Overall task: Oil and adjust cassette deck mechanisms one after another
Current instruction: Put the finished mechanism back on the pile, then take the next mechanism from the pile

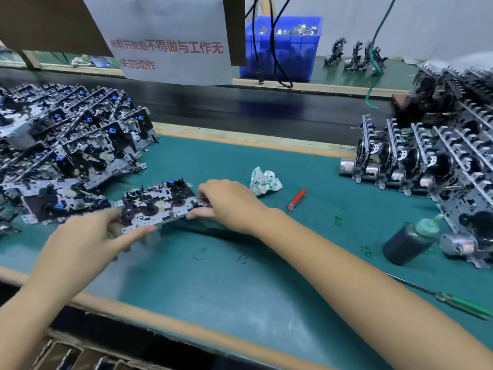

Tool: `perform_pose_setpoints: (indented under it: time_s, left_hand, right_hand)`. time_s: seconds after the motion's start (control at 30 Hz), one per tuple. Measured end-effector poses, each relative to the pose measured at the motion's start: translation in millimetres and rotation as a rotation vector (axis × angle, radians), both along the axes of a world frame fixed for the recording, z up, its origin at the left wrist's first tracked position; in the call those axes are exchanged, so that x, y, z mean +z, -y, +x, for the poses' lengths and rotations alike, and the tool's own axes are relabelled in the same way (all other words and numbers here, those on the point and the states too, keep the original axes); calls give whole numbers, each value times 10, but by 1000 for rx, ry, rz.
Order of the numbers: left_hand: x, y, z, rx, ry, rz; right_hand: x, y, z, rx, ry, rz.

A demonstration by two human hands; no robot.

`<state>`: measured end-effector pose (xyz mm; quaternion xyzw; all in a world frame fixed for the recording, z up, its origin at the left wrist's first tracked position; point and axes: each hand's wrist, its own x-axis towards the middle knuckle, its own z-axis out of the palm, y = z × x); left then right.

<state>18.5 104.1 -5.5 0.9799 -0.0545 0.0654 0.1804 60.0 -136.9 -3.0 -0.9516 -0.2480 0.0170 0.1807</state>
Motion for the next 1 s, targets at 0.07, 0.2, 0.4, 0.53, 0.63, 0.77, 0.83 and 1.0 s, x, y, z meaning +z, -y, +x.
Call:
perform_pose_setpoints:
  time_s: [0.07,0.2,0.4,0.53,0.63,0.77,0.83,1.0]
  left_hand:
    - [128,171,-48,-106,10,-135]
    - [346,673,-195,-305,-173,-467]
    - [167,1480,-255,-572,-646,-588]
    - [-10,1911,-288,-552,-882,-517]
    - [-89,2059,-310,-529,-1001,-491]
    - [-95,2083,-331,-527,-1017,-514]
    - [-178,2014,-368,-528,-729,-501]
    - [-335,1855,-406,-780,-171,-477]
  right_hand:
    - [142,283,-244,-37,20,117]
    - [354,774,-830,-171,118,407]
    - [196,1378,-1528,-402,132,493]
    - [-44,1728,-1718,-573,-136,606]
    - [-155,1900,-1715,-646,-298,591]
    - [-267,1936,-1718,-753,-295,453]
    - [-318,1891,-1730,-819,-176,416]
    - [-399,1842,-1784,-903,29,557]
